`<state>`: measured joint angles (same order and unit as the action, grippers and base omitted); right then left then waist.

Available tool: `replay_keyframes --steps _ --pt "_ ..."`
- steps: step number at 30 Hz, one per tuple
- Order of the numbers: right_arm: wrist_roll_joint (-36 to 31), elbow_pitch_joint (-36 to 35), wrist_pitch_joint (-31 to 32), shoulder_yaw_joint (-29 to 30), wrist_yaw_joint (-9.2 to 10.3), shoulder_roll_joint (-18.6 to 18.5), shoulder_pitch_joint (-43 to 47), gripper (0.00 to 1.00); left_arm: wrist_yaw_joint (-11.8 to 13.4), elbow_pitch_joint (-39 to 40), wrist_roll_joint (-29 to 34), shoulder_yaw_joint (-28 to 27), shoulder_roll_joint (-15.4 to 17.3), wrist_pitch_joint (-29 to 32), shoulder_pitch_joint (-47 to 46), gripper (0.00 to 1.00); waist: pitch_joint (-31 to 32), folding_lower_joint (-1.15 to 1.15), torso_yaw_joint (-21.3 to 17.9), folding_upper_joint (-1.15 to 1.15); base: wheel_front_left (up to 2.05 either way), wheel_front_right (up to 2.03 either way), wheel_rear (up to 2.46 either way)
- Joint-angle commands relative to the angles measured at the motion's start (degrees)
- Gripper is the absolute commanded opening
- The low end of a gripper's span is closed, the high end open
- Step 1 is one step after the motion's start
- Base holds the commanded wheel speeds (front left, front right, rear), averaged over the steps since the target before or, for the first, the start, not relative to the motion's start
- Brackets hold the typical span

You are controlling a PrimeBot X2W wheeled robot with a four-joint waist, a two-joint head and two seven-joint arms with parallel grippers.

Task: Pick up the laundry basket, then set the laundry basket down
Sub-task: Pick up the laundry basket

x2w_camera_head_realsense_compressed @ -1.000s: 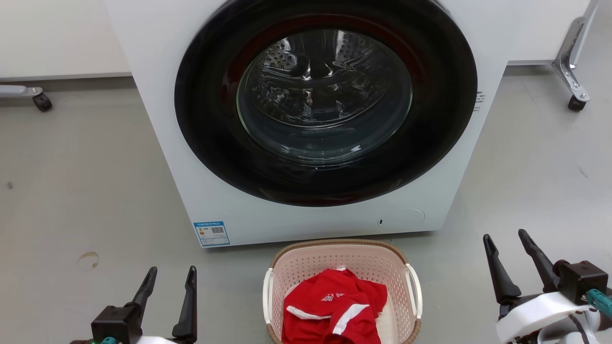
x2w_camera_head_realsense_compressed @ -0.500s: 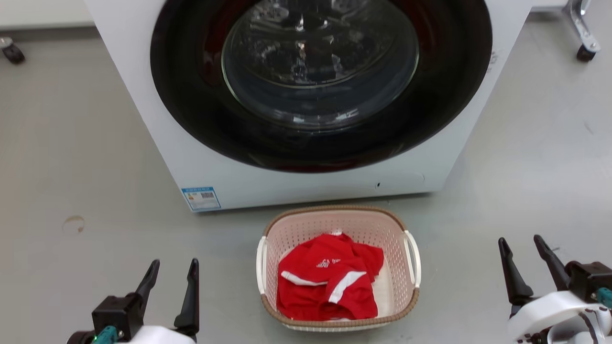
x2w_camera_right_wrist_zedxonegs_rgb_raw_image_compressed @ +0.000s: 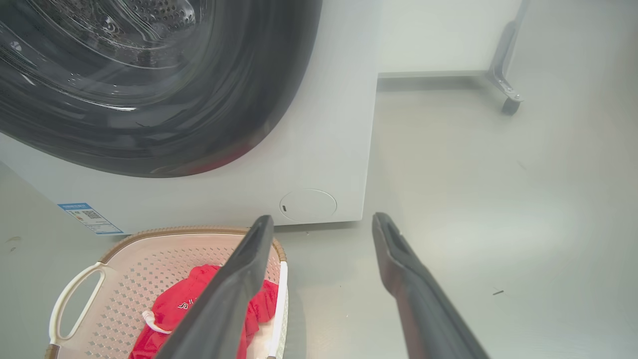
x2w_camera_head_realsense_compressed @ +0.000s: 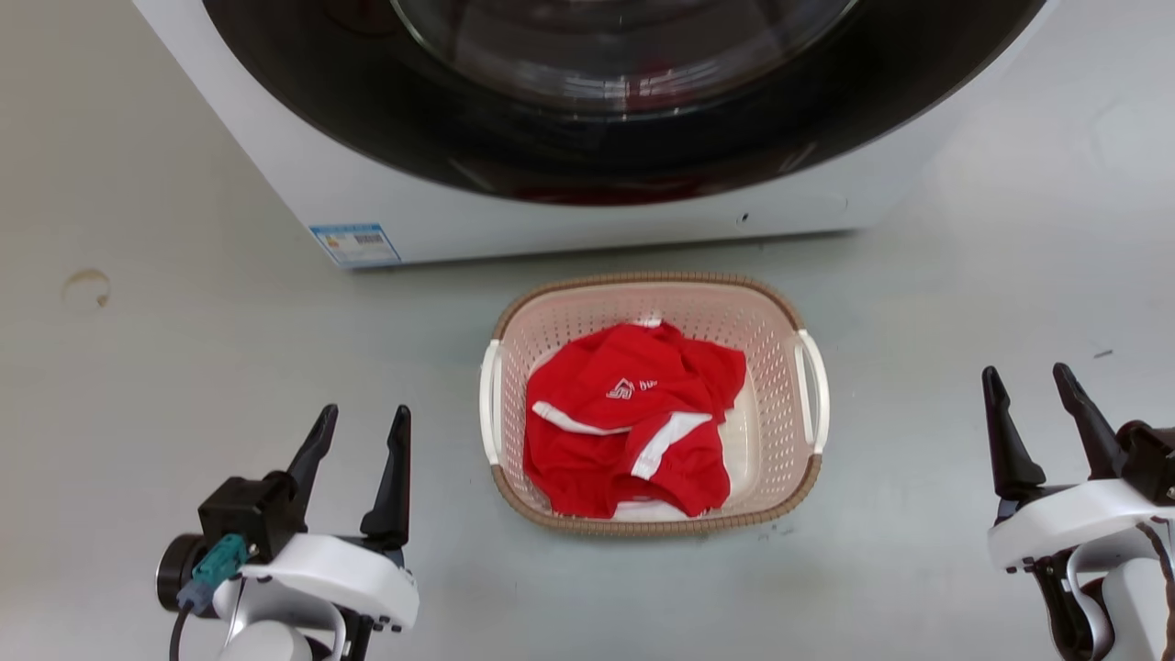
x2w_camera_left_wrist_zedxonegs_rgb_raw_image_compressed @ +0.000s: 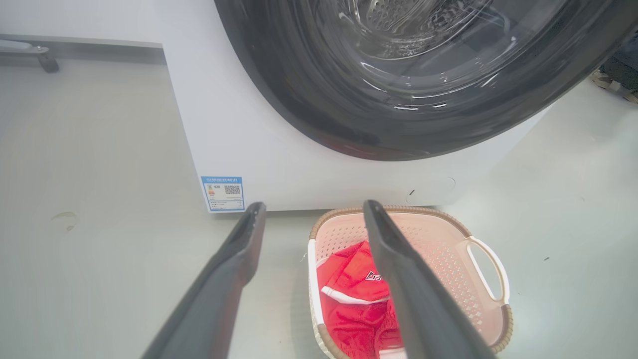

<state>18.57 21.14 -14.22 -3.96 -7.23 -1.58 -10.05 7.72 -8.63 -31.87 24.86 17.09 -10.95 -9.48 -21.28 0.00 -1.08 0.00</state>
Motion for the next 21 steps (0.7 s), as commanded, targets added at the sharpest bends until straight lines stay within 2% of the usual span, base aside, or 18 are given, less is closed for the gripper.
replay_keyframes --steps 1,11,21 --pt "-0.52 -1.14 -0.78 -0.68 -0.25 -1.3 -1.34 1.0 -0.63 -0.17 -0.06 -1.63 0.69 -0.74 -3.04 1.0 -4.16 0.0 0.18 0.0 0.0 0.0 0.0" --pt "0.11 -0.1 -0.78 -1.41 -0.25 -1.3 -4.33 1.0 -5.24 -9.3 -0.1 -0.64 -1.09 -2.39 -10.75 1.0 -11.8 0.0 0.36 0.0 0.0 0.0 0.0" --pt "2.02 2.8 -0.78 -3.55 -0.25 -1.3 -8.6 1.0 -10.63 -19.73 0.86 0.32 -4.26 -3.76 -19.69 1.0 -18.35 0.0 1.21 0.0 0.0 0.0 0.0"
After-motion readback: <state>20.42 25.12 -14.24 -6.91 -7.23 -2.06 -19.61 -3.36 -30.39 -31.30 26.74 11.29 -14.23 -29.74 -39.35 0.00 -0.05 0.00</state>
